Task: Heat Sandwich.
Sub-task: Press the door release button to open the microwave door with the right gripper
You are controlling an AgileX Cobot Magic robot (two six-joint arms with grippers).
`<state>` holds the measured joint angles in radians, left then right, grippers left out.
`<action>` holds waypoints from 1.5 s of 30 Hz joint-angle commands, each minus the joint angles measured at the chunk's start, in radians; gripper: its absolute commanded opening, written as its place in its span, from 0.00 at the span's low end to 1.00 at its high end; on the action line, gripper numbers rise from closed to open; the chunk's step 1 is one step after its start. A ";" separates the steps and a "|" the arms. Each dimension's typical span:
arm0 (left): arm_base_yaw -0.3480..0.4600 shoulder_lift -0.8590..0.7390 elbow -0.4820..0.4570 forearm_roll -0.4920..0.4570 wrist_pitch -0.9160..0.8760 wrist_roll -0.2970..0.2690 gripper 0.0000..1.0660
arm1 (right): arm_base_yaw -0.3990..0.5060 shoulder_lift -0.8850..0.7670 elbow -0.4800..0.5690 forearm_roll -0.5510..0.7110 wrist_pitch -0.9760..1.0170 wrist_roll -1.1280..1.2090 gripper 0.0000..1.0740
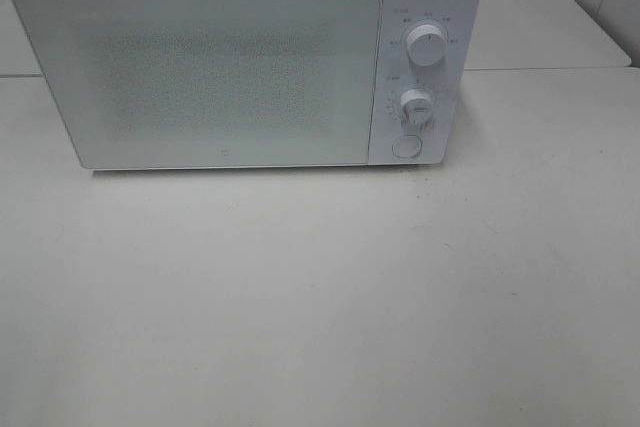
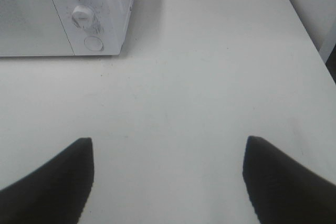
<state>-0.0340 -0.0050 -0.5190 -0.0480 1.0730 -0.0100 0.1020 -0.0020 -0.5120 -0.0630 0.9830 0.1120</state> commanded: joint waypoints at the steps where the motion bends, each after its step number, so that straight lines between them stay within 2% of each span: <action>1: 0.000 -0.016 0.002 -0.005 -0.003 -0.009 0.90 | -0.004 0.031 -0.017 -0.009 -0.076 0.006 0.71; 21: 0.000 -0.016 0.002 -0.005 -0.003 -0.009 0.90 | -0.004 0.410 0.010 -0.006 -0.535 0.006 0.71; 45: 0.000 -0.016 0.002 -0.005 -0.003 -0.009 0.90 | -0.004 0.853 0.015 0.006 -0.940 0.011 0.71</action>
<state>-0.0340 -0.0050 -0.5190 -0.0480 1.0730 -0.0100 0.1020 0.8330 -0.5040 -0.0550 0.0850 0.1160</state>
